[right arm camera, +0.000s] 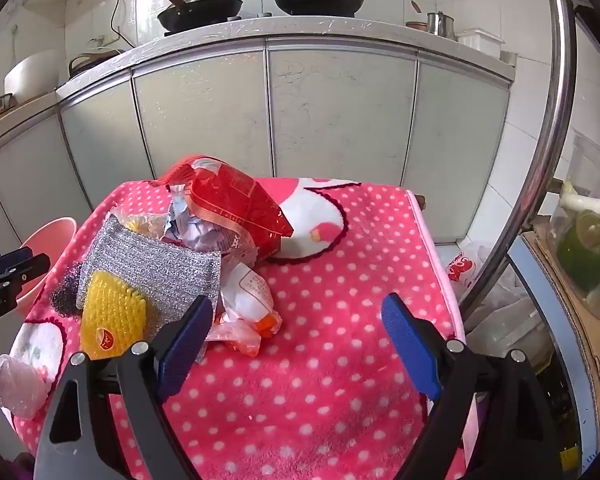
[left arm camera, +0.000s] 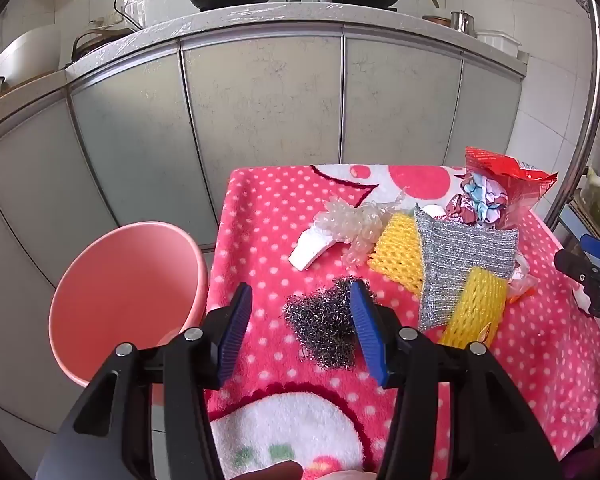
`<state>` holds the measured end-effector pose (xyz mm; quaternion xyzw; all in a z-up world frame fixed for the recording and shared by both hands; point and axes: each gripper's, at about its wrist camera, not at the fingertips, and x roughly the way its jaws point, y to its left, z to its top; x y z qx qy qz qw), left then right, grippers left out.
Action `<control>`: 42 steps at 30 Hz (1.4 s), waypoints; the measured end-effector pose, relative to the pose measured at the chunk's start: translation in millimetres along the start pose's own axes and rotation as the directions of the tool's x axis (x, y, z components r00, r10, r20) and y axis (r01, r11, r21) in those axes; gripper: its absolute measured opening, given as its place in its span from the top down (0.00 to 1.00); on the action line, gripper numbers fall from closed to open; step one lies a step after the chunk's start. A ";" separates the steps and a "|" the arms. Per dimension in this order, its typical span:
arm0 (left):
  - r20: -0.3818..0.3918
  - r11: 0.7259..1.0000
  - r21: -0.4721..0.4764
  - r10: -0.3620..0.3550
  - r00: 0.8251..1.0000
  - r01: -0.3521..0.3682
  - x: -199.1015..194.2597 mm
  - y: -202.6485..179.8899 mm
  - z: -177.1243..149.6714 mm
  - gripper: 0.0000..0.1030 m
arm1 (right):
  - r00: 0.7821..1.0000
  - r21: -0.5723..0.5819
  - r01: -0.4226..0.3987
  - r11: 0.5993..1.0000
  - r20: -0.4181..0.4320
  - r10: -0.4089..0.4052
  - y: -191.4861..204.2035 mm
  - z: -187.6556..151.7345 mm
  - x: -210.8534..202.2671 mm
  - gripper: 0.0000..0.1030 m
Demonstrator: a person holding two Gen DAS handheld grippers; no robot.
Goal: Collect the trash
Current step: 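Move the left tool toward the dark steel wool ball on the cloth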
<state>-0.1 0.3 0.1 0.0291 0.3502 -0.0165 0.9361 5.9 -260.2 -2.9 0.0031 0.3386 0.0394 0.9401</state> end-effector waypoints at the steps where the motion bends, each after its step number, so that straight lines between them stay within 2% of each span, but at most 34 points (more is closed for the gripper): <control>1: 0.001 1.000 0.002 0.000 1.000 0.000 -0.2 -0.3 -0.2 0.50 | 1.000 -0.004 0.003 1.000 0.001 -0.003 0.6 -0.1 -0.1 0.17; 42: -0.007 1.000 -0.011 -0.002 1.000 0.002 -0.3 1.4 -2.4 0.50 | 1.000 0.004 -0.010 1.000 0.017 0.010 2.6 -0.4 -3.1 0.17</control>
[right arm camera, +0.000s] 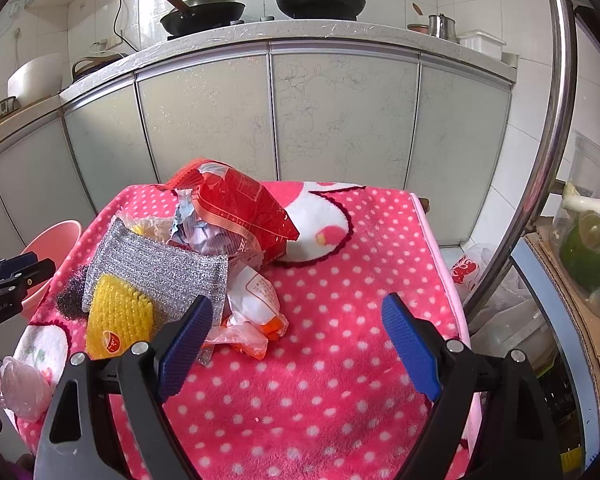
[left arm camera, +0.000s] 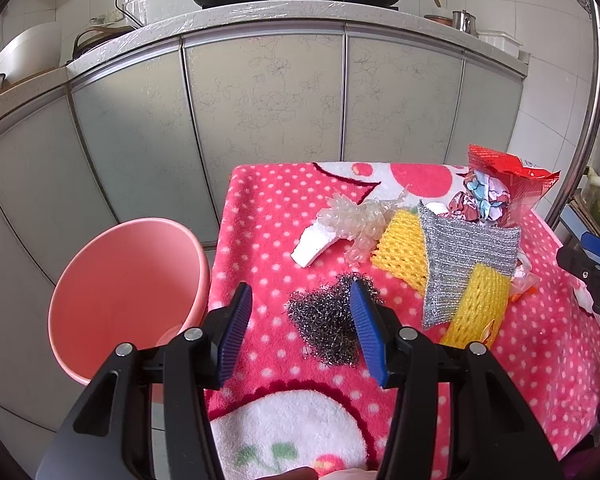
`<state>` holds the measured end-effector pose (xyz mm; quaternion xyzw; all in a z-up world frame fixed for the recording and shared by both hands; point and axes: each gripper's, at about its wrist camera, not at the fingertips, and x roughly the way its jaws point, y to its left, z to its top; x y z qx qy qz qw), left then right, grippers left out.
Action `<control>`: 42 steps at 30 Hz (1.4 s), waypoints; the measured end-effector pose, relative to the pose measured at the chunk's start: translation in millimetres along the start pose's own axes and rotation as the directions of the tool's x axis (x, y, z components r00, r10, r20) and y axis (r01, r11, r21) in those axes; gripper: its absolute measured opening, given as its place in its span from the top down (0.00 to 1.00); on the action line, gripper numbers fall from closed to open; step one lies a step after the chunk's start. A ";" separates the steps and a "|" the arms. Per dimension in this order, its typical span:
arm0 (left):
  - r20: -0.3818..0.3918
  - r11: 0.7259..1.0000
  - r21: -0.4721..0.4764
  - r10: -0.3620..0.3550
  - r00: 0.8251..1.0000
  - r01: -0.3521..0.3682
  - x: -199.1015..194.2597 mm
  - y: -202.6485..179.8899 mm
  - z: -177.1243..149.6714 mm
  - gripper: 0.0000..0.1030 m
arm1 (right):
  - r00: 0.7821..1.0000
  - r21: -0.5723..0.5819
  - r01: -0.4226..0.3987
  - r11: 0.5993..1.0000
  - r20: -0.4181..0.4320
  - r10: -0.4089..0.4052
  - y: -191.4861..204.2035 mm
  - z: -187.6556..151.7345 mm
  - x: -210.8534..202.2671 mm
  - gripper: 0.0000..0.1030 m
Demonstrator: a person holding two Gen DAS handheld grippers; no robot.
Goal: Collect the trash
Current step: 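Move the left tool toward the dark steel wool ball on the cloth, then grasp the steel wool with the left tool while the right tool grasps the yellow mesh sleeve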
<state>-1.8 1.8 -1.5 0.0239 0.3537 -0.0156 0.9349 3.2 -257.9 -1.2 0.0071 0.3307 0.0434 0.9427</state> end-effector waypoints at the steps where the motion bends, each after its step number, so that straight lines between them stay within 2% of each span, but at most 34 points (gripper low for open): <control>1: 0.000 1.000 0.001 0.000 1.000 0.000 -0.4 -0.3 -0.1 0.50 | 1.000 0.000 0.000 1.000 0.000 0.000 0.0 -0.1 0.1 0.17; 29: -0.003 1.000 -0.012 -0.012 1.000 0.012 4.5 6.1 -3.5 0.50 | 1.000 0.002 -0.005 1.000 0.008 0.005 1.2 -0.5 -0.7 0.17; 38: 0.021 0.994 -0.064 -0.088 0.996 0.089 1.0 14.6 -5.5 0.50 | 0.998 0.023 -0.022 1.000 0.060 0.020 -0.2 -2.0 -7.1 0.17; 42: 0.011 0.994 -0.048 -0.096 0.995 0.097 3.3 13.9 -8.2 0.50 | 0.998 0.022 -0.024 0.999 0.060 0.023 0.1 -2.0 -7.1 0.17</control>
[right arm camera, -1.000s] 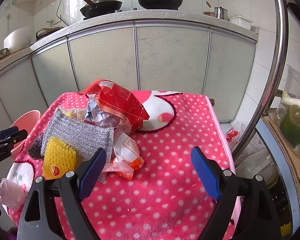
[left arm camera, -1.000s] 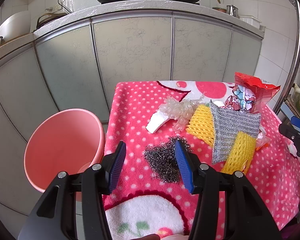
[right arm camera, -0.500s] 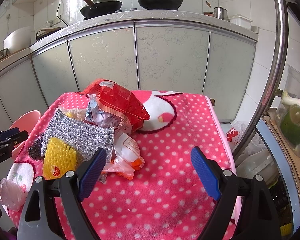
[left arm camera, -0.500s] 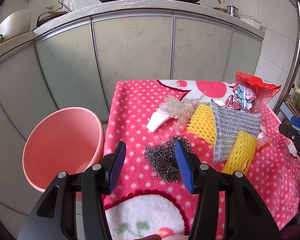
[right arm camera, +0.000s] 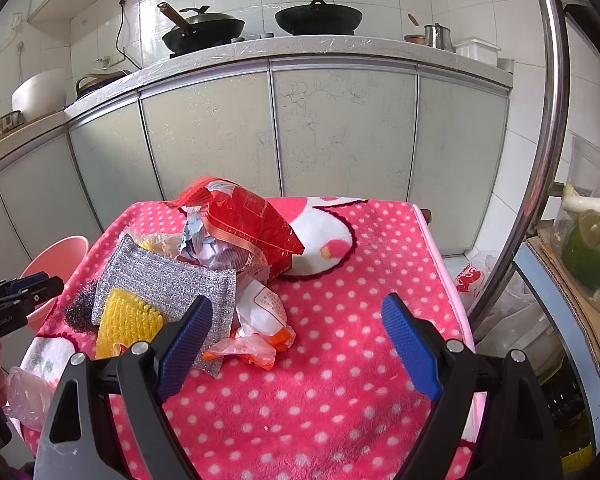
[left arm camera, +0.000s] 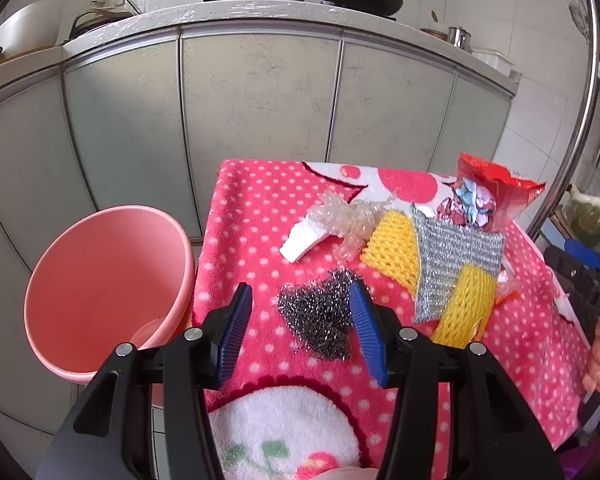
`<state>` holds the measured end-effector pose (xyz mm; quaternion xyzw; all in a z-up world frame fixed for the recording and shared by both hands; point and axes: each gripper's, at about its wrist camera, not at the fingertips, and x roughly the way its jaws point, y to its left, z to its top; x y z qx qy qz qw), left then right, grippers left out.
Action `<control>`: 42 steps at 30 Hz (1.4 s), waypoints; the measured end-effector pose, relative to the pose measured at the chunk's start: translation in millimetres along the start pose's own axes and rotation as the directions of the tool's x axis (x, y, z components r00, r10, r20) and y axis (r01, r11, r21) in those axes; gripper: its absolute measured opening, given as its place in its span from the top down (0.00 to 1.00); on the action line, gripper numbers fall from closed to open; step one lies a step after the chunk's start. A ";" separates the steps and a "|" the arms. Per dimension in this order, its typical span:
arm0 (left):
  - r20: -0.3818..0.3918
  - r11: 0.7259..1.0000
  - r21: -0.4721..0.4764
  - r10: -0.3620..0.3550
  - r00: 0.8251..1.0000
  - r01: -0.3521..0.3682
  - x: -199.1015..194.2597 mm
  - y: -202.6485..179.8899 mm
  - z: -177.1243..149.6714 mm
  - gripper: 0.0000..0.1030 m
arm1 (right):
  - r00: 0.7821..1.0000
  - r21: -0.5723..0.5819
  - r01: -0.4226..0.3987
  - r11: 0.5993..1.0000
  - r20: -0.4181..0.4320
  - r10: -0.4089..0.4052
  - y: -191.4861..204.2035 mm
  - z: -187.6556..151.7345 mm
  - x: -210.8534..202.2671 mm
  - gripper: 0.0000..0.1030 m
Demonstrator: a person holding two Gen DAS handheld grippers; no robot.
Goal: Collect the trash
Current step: 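Grasp the steel wool with the left tool while the right tool grasps the yellow mesh sleeve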
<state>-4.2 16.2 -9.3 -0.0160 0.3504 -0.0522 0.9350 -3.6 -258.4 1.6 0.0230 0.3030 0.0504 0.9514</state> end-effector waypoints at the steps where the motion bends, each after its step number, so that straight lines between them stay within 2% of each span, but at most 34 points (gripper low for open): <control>1: -0.003 1.000 0.007 -0.001 1.000 0.001 0.7 -0.4 -1.1 0.50 | 1.000 0.001 -0.003 1.000 -0.002 0.003 0.2 -0.4 0.6 0.17; 8: -0.058 0.997 0.080 -0.016 0.998 0.020 14.4 -5.1 -6.6 0.50 | 1.000 -0.005 -0.019 1.000 -0.018 0.019 2.9 -2.0 4.2 0.17; 14: -0.119 0.996 0.081 -0.026 0.993 0.036 34.6 -1.3 -7.4 0.50 | 0.999 -0.020 -0.039 0.999 -0.026 0.038 7.7 -3.1 6.5 0.19; 18: -0.156 0.996 0.081 -0.034 0.987 0.047 46.3 -2.3 -9.6 0.67 | 0.993 -0.021 -0.090 0.996 -0.074 0.088 13.0 -5.2 12.3 0.28; 23: -0.148 0.995 0.085 -0.044 0.988 0.057 44.6 -2.4 -7.9 0.81 | 0.971 -0.027 -0.197 0.980 -0.142 0.191 26.9 -10.0 15.9 0.32; 27: -0.134 0.996 0.069 -0.053 0.990 0.062 38.0 0.6 -7.9 0.86 | 0.957 -0.092 -0.253 0.963 -0.168 0.235 46.5 -14.6 15.0 0.33; 33: -0.103 0.996 0.036 -0.071 0.992 0.076 25.0 5.5 -2.6 0.86 | 0.935 -0.171 -0.315 0.934 -0.224 0.275 73.9 -21.4 21.4 0.38; 38: -0.078 0.997 0.027 -0.068 0.995 0.070 13.8 10.7 -0.2 0.86 | 0.921 -0.162 -0.339 0.927 -0.260 0.291 82.9 -21.7 32.8 0.44; 40: -0.071 0.997 0.021 -0.067 0.995 0.069 11.6 13.1 -0.6 0.86 | 0.911 -0.138 -0.356 0.924 -0.271 0.310 85.0 -20.4 38.6 0.48; 42: -0.067 0.998 0.009 -0.066 0.996 0.066 8.5 16.0 -1.4 0.86 | 0.904 -0.122 -0.367 0.922 -0.280 0.323 86.7 -19.3 42.5 0.59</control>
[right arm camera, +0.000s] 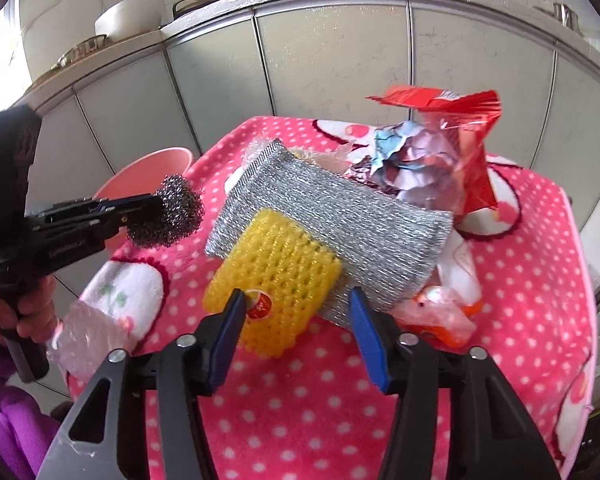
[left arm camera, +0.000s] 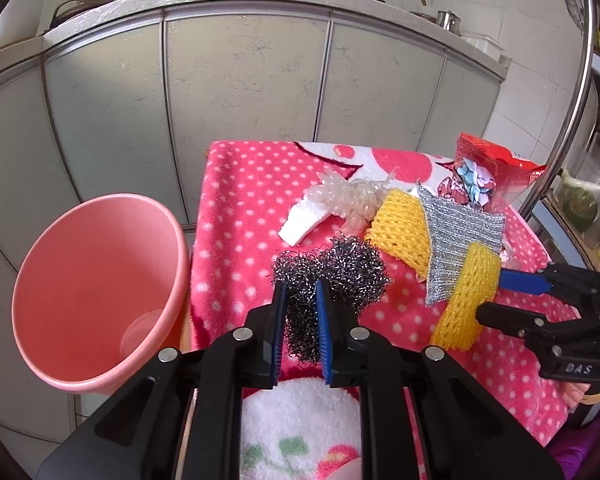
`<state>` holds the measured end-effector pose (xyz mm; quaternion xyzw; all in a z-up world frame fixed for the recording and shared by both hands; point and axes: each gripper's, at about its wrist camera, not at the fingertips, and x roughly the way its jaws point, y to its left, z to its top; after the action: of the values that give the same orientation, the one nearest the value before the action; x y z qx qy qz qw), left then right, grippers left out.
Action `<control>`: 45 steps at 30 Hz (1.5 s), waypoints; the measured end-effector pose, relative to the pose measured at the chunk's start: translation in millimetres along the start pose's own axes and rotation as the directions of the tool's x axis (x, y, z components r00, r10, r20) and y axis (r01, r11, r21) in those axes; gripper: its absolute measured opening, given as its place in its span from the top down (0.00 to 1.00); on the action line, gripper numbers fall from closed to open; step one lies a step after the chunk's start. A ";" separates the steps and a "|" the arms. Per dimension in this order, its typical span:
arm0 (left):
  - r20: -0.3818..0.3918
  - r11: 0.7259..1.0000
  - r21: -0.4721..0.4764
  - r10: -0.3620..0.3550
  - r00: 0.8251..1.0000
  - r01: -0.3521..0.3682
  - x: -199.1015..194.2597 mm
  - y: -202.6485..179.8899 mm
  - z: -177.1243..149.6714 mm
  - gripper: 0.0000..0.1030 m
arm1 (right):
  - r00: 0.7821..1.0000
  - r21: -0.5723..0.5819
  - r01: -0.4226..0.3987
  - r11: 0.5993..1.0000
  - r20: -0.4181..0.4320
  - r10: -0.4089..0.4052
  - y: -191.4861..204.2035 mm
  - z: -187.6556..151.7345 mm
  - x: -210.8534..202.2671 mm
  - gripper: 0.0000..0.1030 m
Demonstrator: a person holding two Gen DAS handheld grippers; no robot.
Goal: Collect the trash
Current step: 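Grasp the steel wool with the left tool while the right tool grasps the yellow mesh sleeve, then carry both items over the pink bucket and open both tools to drop them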
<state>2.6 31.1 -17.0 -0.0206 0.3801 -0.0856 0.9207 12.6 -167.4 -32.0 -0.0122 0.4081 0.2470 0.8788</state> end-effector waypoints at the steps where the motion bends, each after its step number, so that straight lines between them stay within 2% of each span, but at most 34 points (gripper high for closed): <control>1: 0.002 1.000 -0.006 0.001 1.000 -0.001 -1.4 1.7 -0.4 0.86 | 1.000 0.005 -0.008 1.000 -0.008 0.008 0.1 0.6 2.2 0.62; 5: 0.009 1.000 -0.022 0.005 1.000 -0.005 -5.7 7.7 -3.9 0.86 | 0.999 0.007 -0.020 1.000 -0.028 0.020 2.7 0.9 5.9 0.90; 6: 0.012 1.000 -0.026 0.006 1.000 -0.006 -6.6 9.0 -4.4 0.86 | 1.000 0.008 -0.019 1.000 -0.023 0.019 3.2 0.6 4.8 0.91; 15: 0.051 0.998 -0.065 0.017 0.999 -0.013 -20.8 22.8 -4.1 0.86 | 0.998 -0.050 -0.033 0.998 0.052 0.036 17.0 8.4 -31.4 0.92; 23: 0.098 0.991 -0.127 0.060 0.993 -0.048 -36.9 41.5 -2.1 0.86 | 0.988 -0.105 -0.105 0.989 0.102 0.116 44.5 45.1 -40.3 0.92; 32: 0.126 0.959 -0.234 0.192 0.973 -0.159 -53.5 87.7 -3.3 0.86 | 0.980 -0.212 -0.154 0.965 0.094 0.177 94.9 92.9 -6.2 0.92; 38: 0.076 0.915 -0.312 0.291 0.954 -0.255 -49.5 124.9 -12.2 0.86 | 0.977 -0.288 -0.191 0.939 0.036 0.210 136.9 110.7 39.7 0.92; 45: 0.006 0.873 -0.383 0.329 0.944 -0.301 -30.6 156.6 -21.7 0.86 | 0.978 -0.353 -0.205 0.913 -0.043 0.204 169.6 119.2 92.9 0.92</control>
<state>-11.7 191.2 -27.3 -0.1377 0.3547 0.1409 0.9140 72.7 47.4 10.8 -0.1286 0.3579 0.4071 0.8304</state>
